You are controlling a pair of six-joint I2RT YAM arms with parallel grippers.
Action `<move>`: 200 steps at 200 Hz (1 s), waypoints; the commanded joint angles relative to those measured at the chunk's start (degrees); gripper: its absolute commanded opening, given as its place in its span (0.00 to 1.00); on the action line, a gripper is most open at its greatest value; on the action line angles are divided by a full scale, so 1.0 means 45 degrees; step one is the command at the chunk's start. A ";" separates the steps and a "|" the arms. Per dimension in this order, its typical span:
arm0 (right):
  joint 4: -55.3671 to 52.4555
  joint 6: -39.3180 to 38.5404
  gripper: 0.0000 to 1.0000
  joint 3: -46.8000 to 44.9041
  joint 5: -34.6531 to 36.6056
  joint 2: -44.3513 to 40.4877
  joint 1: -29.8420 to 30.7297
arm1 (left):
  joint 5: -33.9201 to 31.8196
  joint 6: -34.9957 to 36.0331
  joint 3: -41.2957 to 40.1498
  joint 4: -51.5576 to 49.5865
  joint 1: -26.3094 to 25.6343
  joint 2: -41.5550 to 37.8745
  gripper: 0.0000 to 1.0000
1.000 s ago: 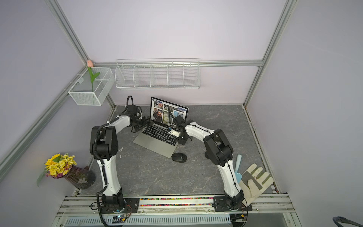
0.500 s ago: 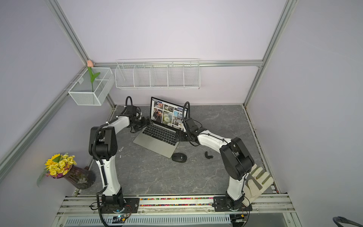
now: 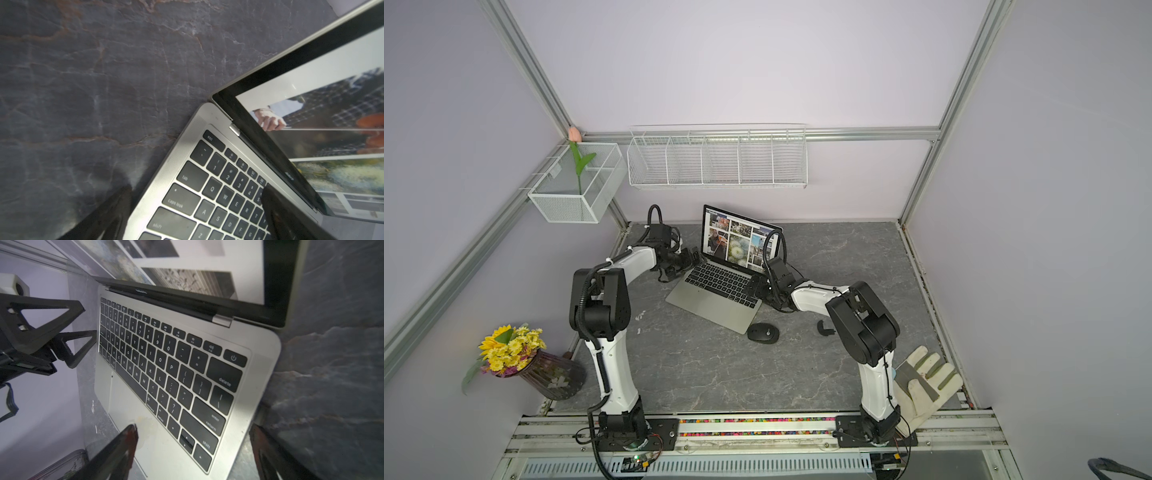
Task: Insert the wireless mouse receiver into the laptop
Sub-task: Move the laptop to the center of the board.
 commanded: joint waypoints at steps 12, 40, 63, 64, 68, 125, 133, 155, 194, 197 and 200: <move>-0.0335 -0.0120 0.89 0.0263 0.0451 0.0304 0.0089 | -0.0104 -0.0331 -0.0933 -0.1764 0.0045 0.0671 1.00; -0.0757 -0.0444 0.88 -0.0210 0.0675 -0.0509 0.0095 | -0.0207 -0.0236 -0.0931 -0.1822 0.0065 0.0542 1.00; -0.1059 -0.0498 0.89 -0.0907 0.1075 -0.1187 0.0038 | -0.0223 -0.0248 -0.0899 -0.1822 0.0095 0.0544 1.00; -0.1049 -0.0497 0.89 -0.0925 0.1076 -0.1194 0.0025 | -0.0216 -0.0250 -0.0884 -0.1822 0.0100 0.0541 1.00; -0.0998 -0.0477 0.89 -0.1010 0.1082 -0.1203 0.0004 | -0.0208 -0.0263 -0.0889 -0.1822 0.0104 0.0557 1.00; -0.0301 -0.0665 0.88 -0.0006 0.0889 0.0262 -0.0056 | -0.0228 -0.0270 -0.0987 -0.1764 0.0104 0.0634 1.00; -0.0260 -0.0772 0.89 0.0228 0.0930 0.0530 -0.0051 | -0.0228 -0.0273 -0.1024 -0.1764 0.0104 0.0656 1.00; 0.0087 -0.1246 0.88 0.0994 0.0577 0.1156 -0.0066 | -0.0375 -0.0366 -0.1327 -0.1617 0.0142 0.0457 1.00; 0.1311 -0.2675 0.88 0.2949 -0.0379 0.2201 -0.0186 | -0.0115 -0.1472 -0.2737 -0.0196 0.0370 -0.0557 1.00; 0.1506 -0.2755 0.88 0.3104 -0.0565 0.2324 -0.0183 | -0.0151 -0.1563 -0.2854 -0.0069 0.0367 -0.0676 1.00; 0.1672 -0.2826 0.89 0.3277 -0.0742 0.2471 -0.0200 | -0.0231 -0.1664 -0.3064 0.0069 0.0369 -0.0813 1.00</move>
